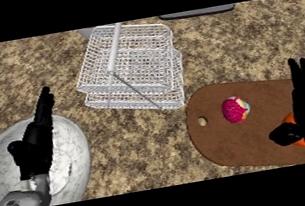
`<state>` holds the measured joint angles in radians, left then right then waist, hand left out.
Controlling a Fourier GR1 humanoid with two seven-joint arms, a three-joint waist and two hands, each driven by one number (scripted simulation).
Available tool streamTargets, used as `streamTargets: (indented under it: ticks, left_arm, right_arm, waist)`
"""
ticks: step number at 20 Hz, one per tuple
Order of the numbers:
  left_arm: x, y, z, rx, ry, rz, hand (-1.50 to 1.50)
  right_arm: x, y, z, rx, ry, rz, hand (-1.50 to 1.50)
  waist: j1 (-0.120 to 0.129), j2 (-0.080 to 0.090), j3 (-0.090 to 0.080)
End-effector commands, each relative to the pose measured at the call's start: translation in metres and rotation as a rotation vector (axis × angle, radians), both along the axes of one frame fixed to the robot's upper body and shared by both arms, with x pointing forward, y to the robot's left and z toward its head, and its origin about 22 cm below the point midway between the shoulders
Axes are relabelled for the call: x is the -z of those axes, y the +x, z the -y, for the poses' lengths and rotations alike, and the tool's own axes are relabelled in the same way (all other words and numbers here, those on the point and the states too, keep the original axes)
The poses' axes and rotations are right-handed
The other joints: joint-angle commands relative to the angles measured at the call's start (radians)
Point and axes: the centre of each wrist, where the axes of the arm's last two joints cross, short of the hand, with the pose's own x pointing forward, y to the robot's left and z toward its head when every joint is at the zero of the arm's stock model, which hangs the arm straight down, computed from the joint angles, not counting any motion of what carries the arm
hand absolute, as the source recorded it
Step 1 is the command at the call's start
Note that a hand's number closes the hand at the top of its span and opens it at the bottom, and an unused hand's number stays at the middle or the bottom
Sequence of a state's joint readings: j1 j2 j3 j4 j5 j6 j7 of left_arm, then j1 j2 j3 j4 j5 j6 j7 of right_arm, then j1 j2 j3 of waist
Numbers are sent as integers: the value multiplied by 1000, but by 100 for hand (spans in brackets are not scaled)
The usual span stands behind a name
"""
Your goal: Pick the cupcake from the cutting board and place it in the tiered basket
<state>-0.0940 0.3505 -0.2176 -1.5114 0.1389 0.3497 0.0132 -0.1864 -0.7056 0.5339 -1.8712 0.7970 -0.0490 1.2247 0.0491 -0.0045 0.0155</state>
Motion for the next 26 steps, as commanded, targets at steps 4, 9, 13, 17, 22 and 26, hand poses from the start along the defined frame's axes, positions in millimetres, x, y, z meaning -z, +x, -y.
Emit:
streamTargets:
  ticks: [4, 9, 13, 17, 22, 26]
  left_arm:
    - [48, -29, 3, -37, -43, -228, 0]
    - [51, -32, 5, -38, -53, -235, 0]
    - [44, -31, 7, -29, -49, -227, 0]
    - [51, -35, 7, -46, -57, -237, 0]
    - [53, -36, -2, -52, -47, -241, 0]
    - [57, -40, 13, -47, -60, -251, 0]
  right_arm:
    - [13, 17, -31, 207, -52, -169, -150]
    - [27, 24, -38, 245, -49, -233, -150]
    - [29, 41, -47, 257, -40, -258, -150]
    - [31, 50, -59, 262, -31, -282, -150]
    - [38, 59, -70, 276, -28, -319, -150]
    - [44, 64, -62, 285, -7, -340, -150]
  waist:
    - [-11, 15, -24]
    - [-31, 11, -22]
    - [-26, 10, -20]
    - [-29, 11, -21]
    - [-36, 13, -21]
    - [-50, 11, -19]
